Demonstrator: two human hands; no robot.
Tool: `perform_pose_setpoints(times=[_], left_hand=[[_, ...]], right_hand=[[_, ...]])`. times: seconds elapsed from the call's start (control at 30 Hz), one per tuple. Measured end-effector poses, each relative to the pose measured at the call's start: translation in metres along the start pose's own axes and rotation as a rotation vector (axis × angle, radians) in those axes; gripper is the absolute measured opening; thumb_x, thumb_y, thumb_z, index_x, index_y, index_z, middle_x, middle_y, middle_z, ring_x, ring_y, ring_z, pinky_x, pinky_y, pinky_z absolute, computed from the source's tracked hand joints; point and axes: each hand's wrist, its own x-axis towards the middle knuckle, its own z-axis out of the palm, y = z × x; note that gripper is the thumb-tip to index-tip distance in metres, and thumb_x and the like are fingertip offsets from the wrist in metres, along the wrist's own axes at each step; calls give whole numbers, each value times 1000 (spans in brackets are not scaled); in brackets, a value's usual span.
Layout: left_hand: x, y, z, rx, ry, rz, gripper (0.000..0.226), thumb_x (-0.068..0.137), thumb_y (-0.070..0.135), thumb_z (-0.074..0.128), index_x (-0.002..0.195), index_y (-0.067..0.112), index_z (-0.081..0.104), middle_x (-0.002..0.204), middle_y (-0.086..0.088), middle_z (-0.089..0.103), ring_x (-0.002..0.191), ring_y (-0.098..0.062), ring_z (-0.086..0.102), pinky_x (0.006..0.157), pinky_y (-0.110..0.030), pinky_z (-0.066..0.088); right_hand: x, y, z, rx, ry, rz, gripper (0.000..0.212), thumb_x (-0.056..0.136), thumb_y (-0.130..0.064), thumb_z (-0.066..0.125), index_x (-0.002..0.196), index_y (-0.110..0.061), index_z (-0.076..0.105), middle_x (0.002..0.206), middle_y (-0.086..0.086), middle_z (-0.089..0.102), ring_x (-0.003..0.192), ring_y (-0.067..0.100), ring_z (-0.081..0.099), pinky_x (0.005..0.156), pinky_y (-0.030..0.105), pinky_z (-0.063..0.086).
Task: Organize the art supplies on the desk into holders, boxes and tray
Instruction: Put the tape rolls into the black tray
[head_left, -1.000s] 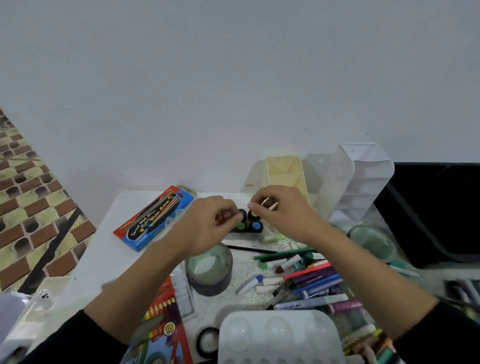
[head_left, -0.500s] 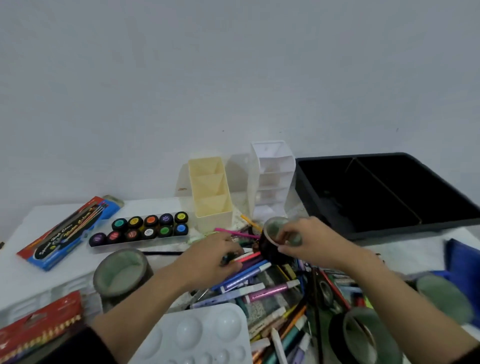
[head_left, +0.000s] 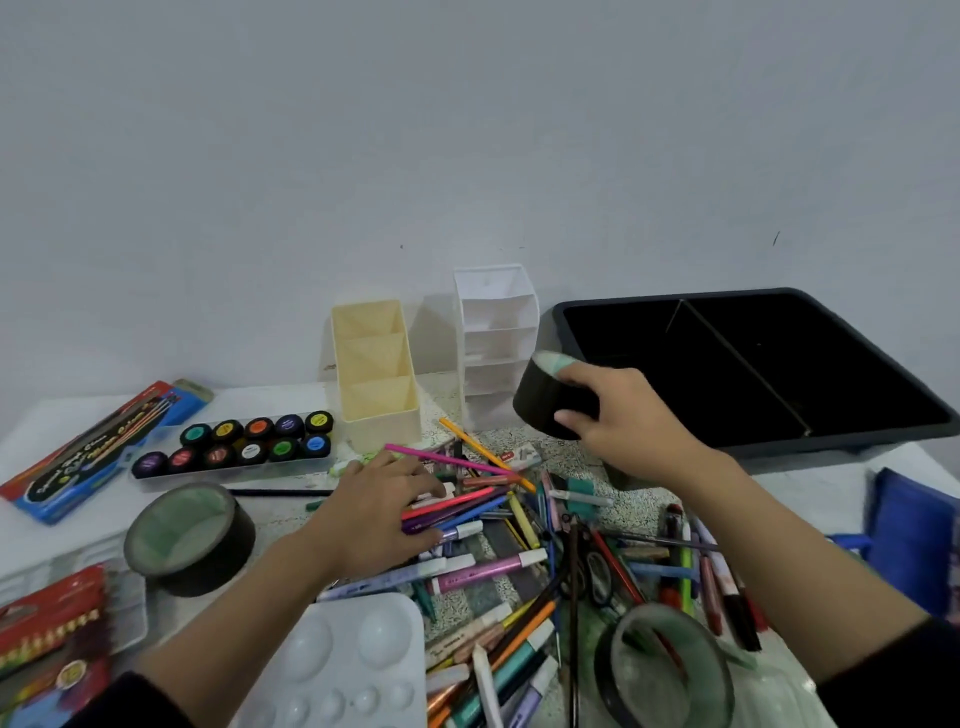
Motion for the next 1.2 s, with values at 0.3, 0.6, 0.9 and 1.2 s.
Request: perform_pose_setpoints(times=[0.3,0.6,0.9,1.2], left_hand=[[7,22,2,8,-42,126,74,82,81,40,147,46,39,140,13,43,131,-10,35,103,-38,26],[18,5,13,-36,128,147,43,91,43,59,134,36,59,122,9,60,111,-15,51,86,-35,27],[11,-13,7,-69,174,106,45,94,55,56,136,37,55,105,12,59,96,-14,53,78,-35,34],[4,-23,10,-56,194,61,31,95,41,62,124,31,66,112,5,65,102,-19,54,79,-35,37]], right_hand=[[14,13,1,231,-20,77,31,87,-19,77,117,-21,68,114,-3,70,113,12,62,100,34,50],[3,20,10,299,6,83,39,82,-27,82,119,-23,70,115,-7,70,112,8,63,103,41,51],[-9,7,23,194,1,69,38,83,-30,80,119,-23,71,106,-7,70,105,12,63,97,40,54],[-2,-6,6,387,152,119,25,83,-23,82,103,-31,70,97,-8,73,97,8,67,93,38,56]])
